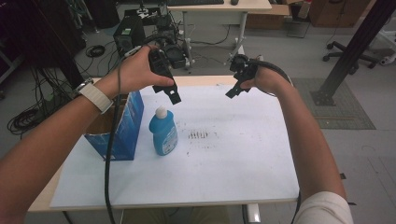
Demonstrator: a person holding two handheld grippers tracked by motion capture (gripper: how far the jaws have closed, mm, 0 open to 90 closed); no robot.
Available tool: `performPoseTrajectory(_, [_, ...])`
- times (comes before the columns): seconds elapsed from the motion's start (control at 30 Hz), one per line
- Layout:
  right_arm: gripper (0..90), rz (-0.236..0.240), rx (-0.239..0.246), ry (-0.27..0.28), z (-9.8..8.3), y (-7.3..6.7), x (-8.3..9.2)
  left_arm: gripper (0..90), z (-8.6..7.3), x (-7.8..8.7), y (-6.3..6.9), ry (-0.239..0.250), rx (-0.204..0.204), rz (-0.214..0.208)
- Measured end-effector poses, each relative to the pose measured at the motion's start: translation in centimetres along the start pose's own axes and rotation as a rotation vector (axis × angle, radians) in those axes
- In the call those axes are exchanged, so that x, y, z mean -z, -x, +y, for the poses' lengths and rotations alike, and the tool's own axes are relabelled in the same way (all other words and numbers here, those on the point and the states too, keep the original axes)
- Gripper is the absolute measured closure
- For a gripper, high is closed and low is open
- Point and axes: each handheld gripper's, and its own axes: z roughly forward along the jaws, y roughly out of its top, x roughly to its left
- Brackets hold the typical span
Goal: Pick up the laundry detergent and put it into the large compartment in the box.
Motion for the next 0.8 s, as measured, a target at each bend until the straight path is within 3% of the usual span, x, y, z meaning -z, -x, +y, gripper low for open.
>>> performPoseTrajectory(0.07, [10.7, 0.0, 0.001, 0.003, 0.0, 0.0, 0.0, 9.9, 0.0, 0.1, 0.0, 0.002, 0.012, 0.007])
performPoseTrajectory(0.13, [10.7, -0.001, -0.002, 0.008, 0.1, 0.0, 0.0, 9.8, -0.2, 0.3, -0.2, 0.001, 0.059, 0.025])
performPoseTrajectory(0.2, [10.7, -0.002, -0.002, 0.009, 0.1, 0.0, 0.0, 9.9, -0.2, 0.4, -0.2, -0.001, 0.066, 0.026])
performPoseTrajectory(0.23, [10.7, -0.002, -0.002, 0.011, 0.1, 0.0, 0.1, 9.8, -0.3, 0.5, -0.3, 0.001, 0.099, 0.03])
performPoseTrajectory(0.27, [10.7, -0.002, -0.002, 0.011, 0.1, 0.0, 0.1, 9.8, -0.3, 0.5, -0.3, 0.001, 0.099, 0.03])
performPoseTrajectory(0.3, [10.7, -0.002, -0.001, 0.011, 0.1, 0.0, 0.1, 9.7, -0.4, 0.6, -0.4, -0.002, 0.13, 0.033])
performPoseTrajectory(0.33, [10.7, -0.002, -0.001, 0.011, 0.1, 0.0, 0.1, 9.8, -0.4, 0.6, -0.4, -0.002, 0.13, 0.033])
performPoseTrajectory(0.4, [10.7, -0.003, 0.0, 0.014, 0.1, 0.0, 0.2, 9.8, -0.6, 0.6, -0.4, -0.008, 0.169, 0.035])
performPoseTrajectory(0.8, [10.7, -0.001, 0.003, 0.028, 0.3, -0.1, 0.3, 10.4, -1.2, 0.3, -0.3, -0.024, 0.273, 0.029])
